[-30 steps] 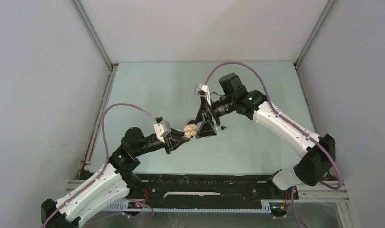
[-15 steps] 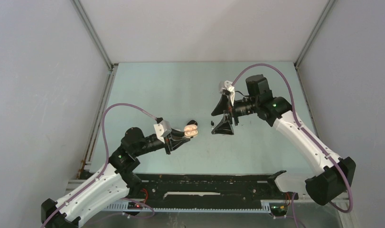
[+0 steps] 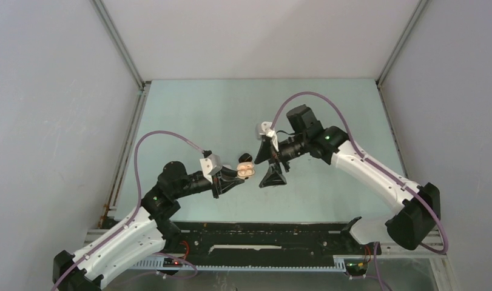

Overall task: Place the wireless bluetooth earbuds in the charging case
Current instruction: Close the charging case.

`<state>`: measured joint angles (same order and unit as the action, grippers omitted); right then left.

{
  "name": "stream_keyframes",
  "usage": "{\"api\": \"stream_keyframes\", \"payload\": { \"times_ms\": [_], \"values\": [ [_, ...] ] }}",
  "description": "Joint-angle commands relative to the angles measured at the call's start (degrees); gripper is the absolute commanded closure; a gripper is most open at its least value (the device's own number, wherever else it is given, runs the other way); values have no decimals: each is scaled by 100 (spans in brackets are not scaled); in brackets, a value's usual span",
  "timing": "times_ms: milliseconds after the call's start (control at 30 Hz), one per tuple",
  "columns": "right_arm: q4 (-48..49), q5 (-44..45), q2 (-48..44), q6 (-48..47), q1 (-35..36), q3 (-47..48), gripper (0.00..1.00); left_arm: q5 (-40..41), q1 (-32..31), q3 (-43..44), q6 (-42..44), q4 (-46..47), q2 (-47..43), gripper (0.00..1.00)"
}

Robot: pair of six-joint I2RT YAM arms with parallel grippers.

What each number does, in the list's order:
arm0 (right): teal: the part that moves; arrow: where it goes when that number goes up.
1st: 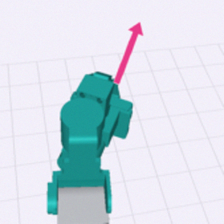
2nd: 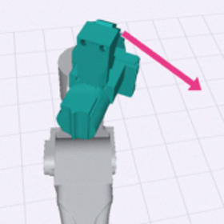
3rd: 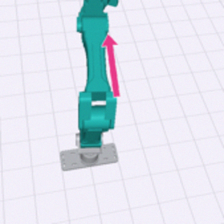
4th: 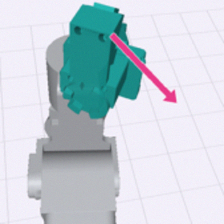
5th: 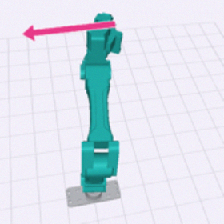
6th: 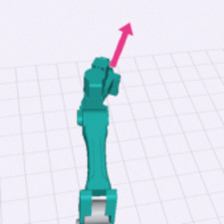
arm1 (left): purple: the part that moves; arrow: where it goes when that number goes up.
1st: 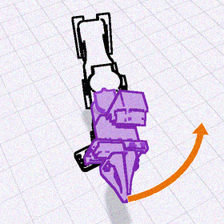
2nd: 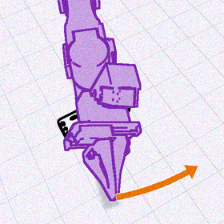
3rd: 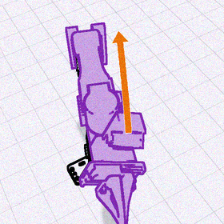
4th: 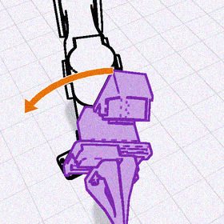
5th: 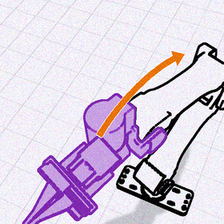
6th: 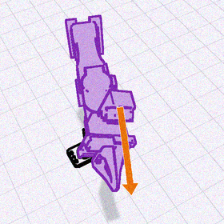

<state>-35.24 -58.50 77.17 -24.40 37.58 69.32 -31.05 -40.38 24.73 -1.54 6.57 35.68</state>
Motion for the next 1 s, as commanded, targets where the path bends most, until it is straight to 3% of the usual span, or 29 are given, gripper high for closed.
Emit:
{"api": "stream_keyframes", "payload": {
  "times_ms": [0,333,633,800,967],
  "values": [
    [-114,303,254,-195,324,448,7,-221,-28,234,-58,110,29,100],
    [-471,852,348,-475,856,731,7,-120,-29,357,-225,-7,310,100],
    [-617,1556,89,-562,908,718,7,74,-31,417,-233,-136,364,100],
    [-431,1896,-140,-389,610,580,7,104,-28,418,-256,-151,424,100],
    [-187,1364,-513,-45,-40,457,7,53,-27,445,-260,-163,527,100]
  ]
}}
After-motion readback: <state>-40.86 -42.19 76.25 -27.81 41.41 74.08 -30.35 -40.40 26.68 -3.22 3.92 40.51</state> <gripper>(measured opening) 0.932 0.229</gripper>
